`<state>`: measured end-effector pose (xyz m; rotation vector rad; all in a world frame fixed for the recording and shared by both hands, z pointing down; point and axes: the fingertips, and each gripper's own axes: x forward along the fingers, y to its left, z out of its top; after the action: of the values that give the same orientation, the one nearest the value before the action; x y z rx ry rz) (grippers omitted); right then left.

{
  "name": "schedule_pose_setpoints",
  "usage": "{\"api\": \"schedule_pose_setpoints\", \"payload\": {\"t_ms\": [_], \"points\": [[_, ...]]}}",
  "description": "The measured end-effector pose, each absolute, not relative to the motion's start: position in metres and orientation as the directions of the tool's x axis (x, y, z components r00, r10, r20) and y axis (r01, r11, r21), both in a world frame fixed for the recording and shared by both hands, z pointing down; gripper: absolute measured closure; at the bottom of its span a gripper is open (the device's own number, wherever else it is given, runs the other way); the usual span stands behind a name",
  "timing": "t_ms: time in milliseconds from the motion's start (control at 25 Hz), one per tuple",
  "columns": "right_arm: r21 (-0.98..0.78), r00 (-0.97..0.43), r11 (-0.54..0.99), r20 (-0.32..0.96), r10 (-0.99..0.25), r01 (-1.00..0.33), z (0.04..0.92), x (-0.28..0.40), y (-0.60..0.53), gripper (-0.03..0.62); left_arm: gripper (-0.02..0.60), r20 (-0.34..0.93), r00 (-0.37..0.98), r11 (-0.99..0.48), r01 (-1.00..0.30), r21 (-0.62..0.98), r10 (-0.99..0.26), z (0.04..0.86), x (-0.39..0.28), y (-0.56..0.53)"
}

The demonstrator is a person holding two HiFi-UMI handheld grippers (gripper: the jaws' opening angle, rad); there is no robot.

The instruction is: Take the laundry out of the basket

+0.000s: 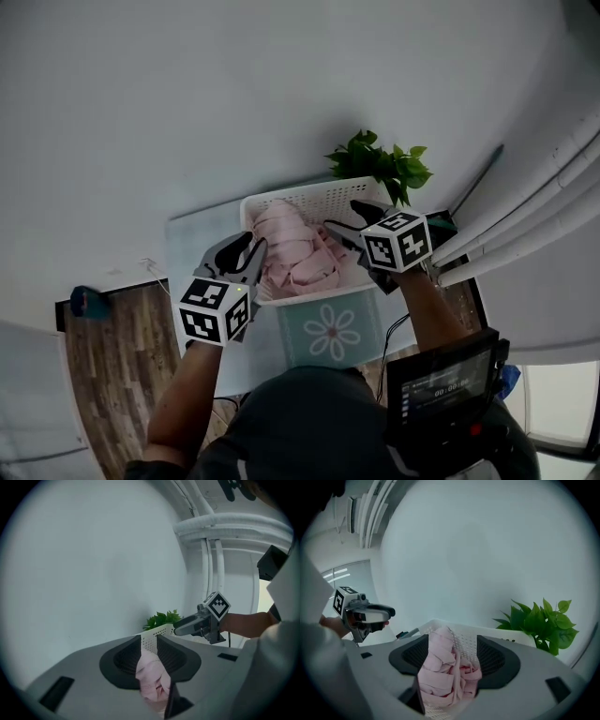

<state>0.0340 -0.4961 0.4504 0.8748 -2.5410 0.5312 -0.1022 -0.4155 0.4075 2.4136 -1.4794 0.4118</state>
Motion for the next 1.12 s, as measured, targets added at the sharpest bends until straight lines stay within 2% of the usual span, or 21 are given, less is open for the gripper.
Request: {"api": "schedule_pose_setpoints", "payload": {"t_ms": [120,200,360,680,1120], "points": [[-0.318,-0.755,0.727,0.514,-0.407,-0.608,0.473,0.026,-0.503,0.252,0.465,0.391,0.411,-0.412,-0.907,0.086,-0.823,0.416,-0.104,-0.422],[-0.369,-0.776,0.738,0.542,-0.323,-0.565,0.491,0.014,-0.501,0.201,0.465,0.401,0.389,-0.389,-0.917,0.086,-0.829,0.422,-0.107,-0.425],[-0.365,-0.751,0.770,0.625,-0.214,-0.523,0.531,-0.002,-0.504,0.135,0.465,0.424,0.362,-0.372,-0.926,0.063,-0.830,0.427,-0.108,-0.430],[-0.441,-0.715,0.785,0.699,-0.004,-0.436,0.600,-0.020,-0.506,0.111,0.465,0.436,0.372,-0.378,-0.923,0.076,-0.820,0.433,-0.107,-0.427],[-0.559,-0.731,0.803,0.634,0.253,-0.207,0.640,-0.051,-0.497,0.092,0.465,0.427,0.370,-0.361,-0.927,0.104,-0.825,0.434,-0.116,-0.419]]}}
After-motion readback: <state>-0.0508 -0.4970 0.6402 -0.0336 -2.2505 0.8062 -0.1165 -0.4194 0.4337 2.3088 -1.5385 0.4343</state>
